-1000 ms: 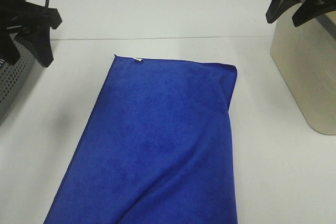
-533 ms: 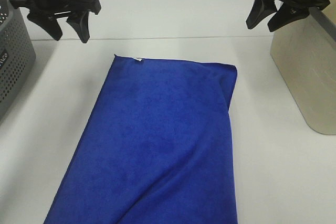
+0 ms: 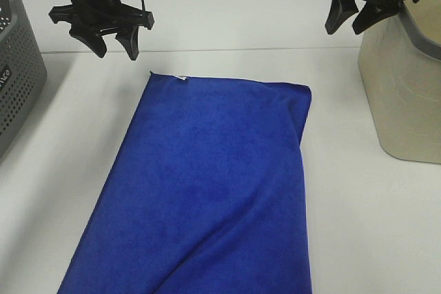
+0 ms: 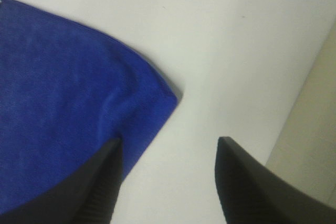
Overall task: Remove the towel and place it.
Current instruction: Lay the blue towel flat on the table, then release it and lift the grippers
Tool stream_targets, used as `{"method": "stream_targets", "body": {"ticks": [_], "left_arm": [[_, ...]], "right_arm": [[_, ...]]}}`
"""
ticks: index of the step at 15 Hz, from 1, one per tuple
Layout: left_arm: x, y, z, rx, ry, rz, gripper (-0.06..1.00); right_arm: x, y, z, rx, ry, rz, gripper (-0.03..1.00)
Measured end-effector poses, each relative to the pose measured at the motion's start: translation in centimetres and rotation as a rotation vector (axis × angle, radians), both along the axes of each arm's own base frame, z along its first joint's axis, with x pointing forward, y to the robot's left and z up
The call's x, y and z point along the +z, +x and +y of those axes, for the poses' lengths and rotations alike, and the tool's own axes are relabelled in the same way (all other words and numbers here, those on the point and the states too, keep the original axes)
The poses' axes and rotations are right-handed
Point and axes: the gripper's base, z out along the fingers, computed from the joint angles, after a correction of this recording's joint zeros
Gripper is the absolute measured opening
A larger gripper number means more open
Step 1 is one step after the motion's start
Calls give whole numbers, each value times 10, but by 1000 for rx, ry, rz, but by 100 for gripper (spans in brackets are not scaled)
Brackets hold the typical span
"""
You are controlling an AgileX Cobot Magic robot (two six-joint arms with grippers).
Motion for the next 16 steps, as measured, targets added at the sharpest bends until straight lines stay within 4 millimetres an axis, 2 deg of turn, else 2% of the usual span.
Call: {"method": "stream_targets", "body": {"ticks": [7, 8, 9, 10, 12, 14, 16], "left_arm": [[0, 0, 0, 0, 0, -1, 58], [0, 0, 0, 0, 0, -1, 58], [0, 0, 0, 0, 0, -1, 58], [0, 0, 0, 0, 0, -1, 58], [0, 0, 0, 0, 0, -1, 58], [0, 0, 0, 0, 0, -1, 58], [0, 0, -1, 1, -17, 3, 58]], "right_arm": [[1, -11, -18, -42, -192, 130, 52], [20, -16, -26, -67, -254, 86, 52], [20, -16, -26, -67, -254, 86, 52], [45, -24, -36, -111, -268, 30, 52], [64, -32, -36, -142, -253, -11, 52], [81, -40, -25, -119, -193, -45, 52], [79, -44, 10, 17, -158, -50, 52]]}}
